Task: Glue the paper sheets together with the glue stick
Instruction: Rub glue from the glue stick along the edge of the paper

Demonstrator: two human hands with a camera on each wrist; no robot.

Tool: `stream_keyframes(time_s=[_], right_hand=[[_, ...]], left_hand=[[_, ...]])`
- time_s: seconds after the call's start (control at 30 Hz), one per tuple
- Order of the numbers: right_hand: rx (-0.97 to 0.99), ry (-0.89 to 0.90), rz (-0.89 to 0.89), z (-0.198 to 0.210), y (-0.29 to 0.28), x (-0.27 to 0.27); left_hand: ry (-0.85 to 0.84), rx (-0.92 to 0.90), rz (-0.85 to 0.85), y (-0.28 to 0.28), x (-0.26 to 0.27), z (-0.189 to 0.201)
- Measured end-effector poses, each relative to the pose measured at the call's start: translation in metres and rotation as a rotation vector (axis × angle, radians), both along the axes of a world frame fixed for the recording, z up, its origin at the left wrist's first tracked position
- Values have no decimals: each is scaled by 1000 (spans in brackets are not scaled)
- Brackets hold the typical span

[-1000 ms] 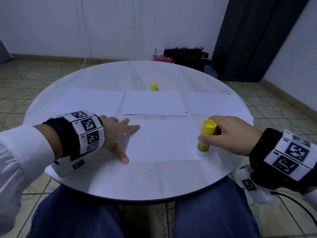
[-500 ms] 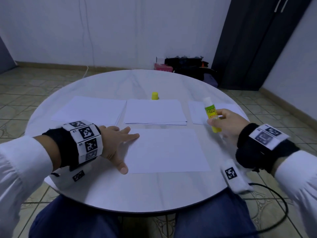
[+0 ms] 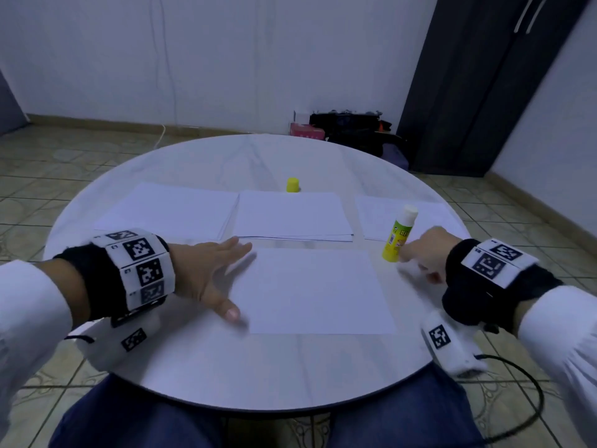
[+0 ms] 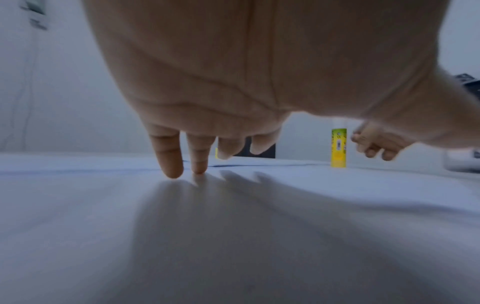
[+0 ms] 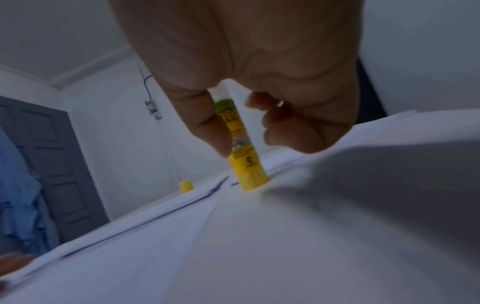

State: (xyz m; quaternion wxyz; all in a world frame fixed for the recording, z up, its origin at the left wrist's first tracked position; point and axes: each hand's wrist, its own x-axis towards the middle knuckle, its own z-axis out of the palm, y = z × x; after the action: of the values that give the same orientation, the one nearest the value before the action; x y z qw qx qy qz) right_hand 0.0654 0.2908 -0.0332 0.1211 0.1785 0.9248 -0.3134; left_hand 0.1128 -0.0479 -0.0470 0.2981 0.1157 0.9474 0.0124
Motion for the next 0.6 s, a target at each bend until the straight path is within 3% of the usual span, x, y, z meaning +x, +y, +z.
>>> stream_keyframes(time_s=[0.13,0.3,0.43,0.6], right_hand=[[48,-116,257,17,-36,33],[274,61,655,54,-121,26],[478,111,743,58,-202,-33],[599,139,809,39,-267,-76]], left_hand=[[45,84,109,-24,-4,19],[216,-106,318,-78,-35,31],[248,-279,441,-119,-56,22],[225,-281,529,-135,-74,7]])
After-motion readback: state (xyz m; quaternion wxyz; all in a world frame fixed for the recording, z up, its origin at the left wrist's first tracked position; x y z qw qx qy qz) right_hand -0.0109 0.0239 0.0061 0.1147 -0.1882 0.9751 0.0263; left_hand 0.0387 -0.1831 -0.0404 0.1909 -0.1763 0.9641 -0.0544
